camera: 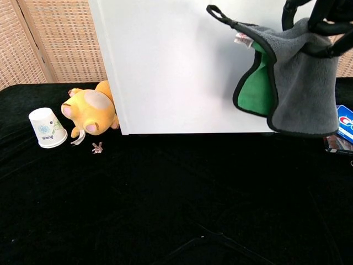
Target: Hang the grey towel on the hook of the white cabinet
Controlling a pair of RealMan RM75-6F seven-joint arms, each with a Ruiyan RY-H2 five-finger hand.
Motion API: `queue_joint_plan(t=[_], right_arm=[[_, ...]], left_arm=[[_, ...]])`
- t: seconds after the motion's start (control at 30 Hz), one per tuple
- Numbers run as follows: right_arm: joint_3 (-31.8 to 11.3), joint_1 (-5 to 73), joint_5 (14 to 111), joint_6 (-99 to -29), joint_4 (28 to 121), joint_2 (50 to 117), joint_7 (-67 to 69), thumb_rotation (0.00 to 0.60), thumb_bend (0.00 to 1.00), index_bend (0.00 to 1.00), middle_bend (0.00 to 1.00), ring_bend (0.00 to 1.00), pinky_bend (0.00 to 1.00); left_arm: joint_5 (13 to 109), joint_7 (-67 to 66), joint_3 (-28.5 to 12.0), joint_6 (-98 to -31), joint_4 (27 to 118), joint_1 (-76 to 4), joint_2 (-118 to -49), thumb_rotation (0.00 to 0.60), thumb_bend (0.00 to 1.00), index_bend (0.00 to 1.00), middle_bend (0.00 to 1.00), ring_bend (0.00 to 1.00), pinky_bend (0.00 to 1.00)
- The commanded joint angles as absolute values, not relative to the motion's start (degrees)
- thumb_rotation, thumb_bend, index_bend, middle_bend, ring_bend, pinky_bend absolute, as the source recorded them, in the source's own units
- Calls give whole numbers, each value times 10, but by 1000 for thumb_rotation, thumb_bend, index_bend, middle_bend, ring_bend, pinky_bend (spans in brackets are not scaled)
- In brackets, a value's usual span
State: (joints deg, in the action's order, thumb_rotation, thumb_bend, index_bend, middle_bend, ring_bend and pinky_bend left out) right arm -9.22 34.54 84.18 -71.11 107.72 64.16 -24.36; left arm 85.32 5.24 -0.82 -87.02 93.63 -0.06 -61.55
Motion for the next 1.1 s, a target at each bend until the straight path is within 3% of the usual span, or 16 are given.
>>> queue_joint_plan(t=[0.03,0.33,1.1], right_arm=[[-123,350,783,-713,1116,639,-311,600,652,799,1000,993,1000],[-150,352,705,-742,1160,651,-399,600,664,803,1000,997,1000],[-147,360,695,-746,1181,647,-432,600,664,806,1000,997,1000]], left_arm=[[853,54,-8,-869,935,-1,-615,600,0,0,0,0,0],[850,55,-9,-866,934,-2,-615,600,0,0,0,0,0],[849,51,-10,-866,935,-2,-616,600,0,0,0,0,0]])
